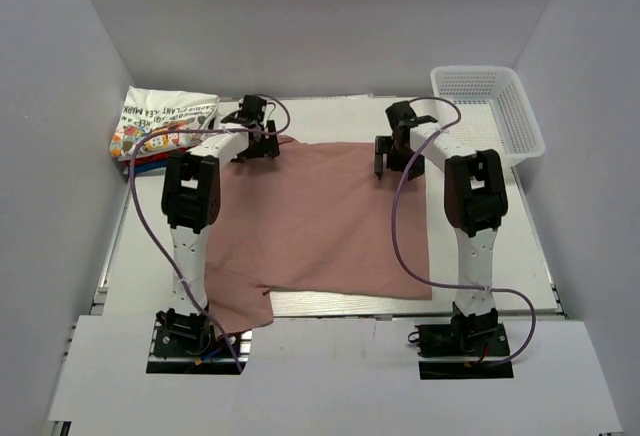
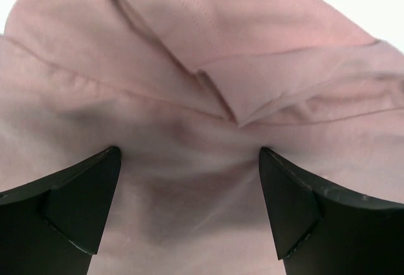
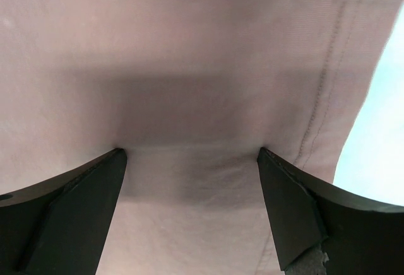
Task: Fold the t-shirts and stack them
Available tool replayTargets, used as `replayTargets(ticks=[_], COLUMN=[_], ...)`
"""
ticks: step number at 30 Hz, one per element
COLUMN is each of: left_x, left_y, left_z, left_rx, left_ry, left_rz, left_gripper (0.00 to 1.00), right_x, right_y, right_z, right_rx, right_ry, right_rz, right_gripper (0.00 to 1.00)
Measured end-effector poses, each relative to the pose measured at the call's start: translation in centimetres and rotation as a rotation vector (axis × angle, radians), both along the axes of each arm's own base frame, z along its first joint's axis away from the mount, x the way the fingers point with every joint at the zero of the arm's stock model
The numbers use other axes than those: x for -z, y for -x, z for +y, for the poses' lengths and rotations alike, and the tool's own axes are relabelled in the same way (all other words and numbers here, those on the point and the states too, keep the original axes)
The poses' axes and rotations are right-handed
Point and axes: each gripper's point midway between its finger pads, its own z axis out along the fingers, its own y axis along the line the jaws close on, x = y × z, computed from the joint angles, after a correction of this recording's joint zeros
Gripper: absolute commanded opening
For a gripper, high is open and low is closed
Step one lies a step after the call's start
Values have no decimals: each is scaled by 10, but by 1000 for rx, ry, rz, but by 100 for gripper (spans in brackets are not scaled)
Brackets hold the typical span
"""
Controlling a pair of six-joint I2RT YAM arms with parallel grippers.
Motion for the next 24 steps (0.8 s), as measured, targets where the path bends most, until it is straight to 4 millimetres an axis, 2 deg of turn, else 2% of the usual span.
replayTargets(ticks=[3,7,10,13,19,22,24], left_x=[-2,-8,-12,-17,-31,-51,-75], left_y=[-32,-90,-122,-133,-139,-138,-130], left_z=[-13,-34,-49,-58,-72,-73,-73], left_rx=[20,53,87,120,163,172,184], left_ry=[28,99,155,211,283,291,284], left_rz=[-32,-128,-210,-257,-292,-310,-323], left_gripper=[100,100,100,100,100,100,100], right_x=[-2,-6,-8,-9,-17,-34,-62], right_y=[-37,-97,-130,-140,-145,-145,-142], right_z=[-11,-27,-40,-48,-39,-28,-19], right_rx=[39,74,78,53,-56,-105,-140], right_ry=[-2,-11,-16,-29,-39,-40,-45], right_rz=[-26,-113,-177,-204,-232,-262,-303], right_gripper=[90,90,90,90,90,90,90])
